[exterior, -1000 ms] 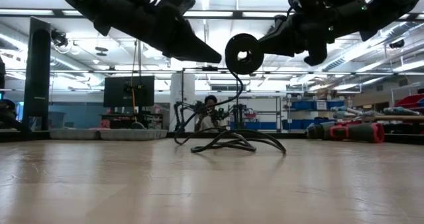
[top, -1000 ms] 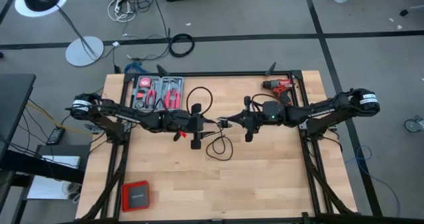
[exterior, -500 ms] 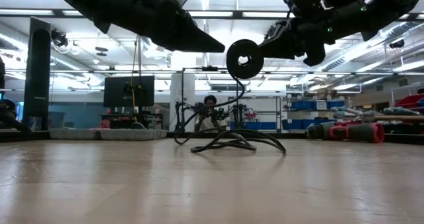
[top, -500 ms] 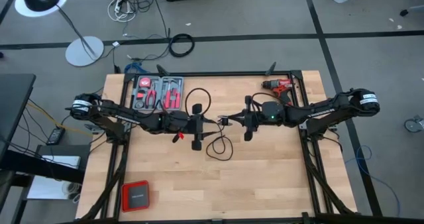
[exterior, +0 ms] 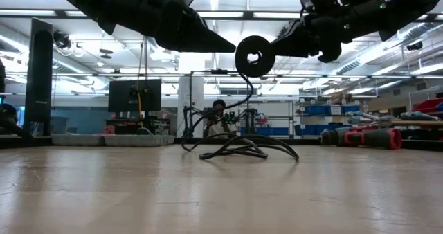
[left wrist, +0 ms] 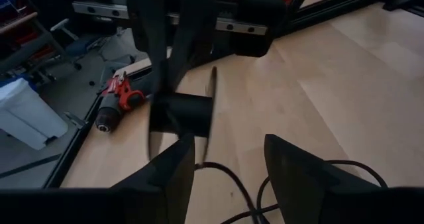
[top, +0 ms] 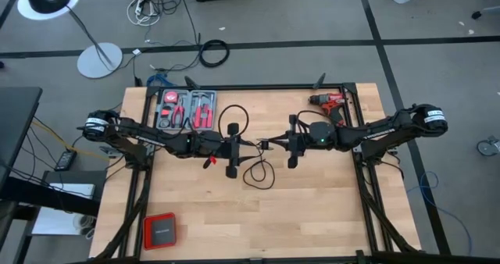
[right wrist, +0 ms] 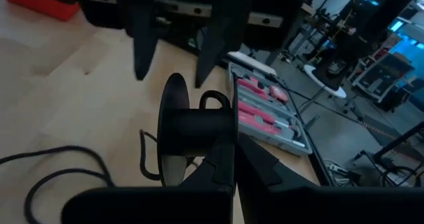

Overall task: Coil cords
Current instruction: Coil the black wire on the spool

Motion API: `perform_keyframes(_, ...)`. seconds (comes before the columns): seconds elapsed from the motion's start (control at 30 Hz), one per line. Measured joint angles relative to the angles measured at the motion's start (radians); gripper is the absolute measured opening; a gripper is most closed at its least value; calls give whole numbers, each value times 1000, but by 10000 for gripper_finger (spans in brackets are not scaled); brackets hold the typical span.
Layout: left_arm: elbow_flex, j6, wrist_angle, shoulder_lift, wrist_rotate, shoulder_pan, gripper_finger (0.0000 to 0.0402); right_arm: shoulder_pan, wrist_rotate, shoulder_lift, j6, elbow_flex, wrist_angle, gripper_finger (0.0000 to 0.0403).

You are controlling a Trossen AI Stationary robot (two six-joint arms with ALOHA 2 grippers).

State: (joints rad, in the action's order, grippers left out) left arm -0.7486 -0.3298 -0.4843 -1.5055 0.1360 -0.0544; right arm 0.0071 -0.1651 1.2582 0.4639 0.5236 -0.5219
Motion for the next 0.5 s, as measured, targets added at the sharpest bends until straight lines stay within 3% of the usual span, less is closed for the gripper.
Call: perform_keyframes(0.5,0,-61,-21,0,36,0,186,7,5,0,-52,0,-95,0)
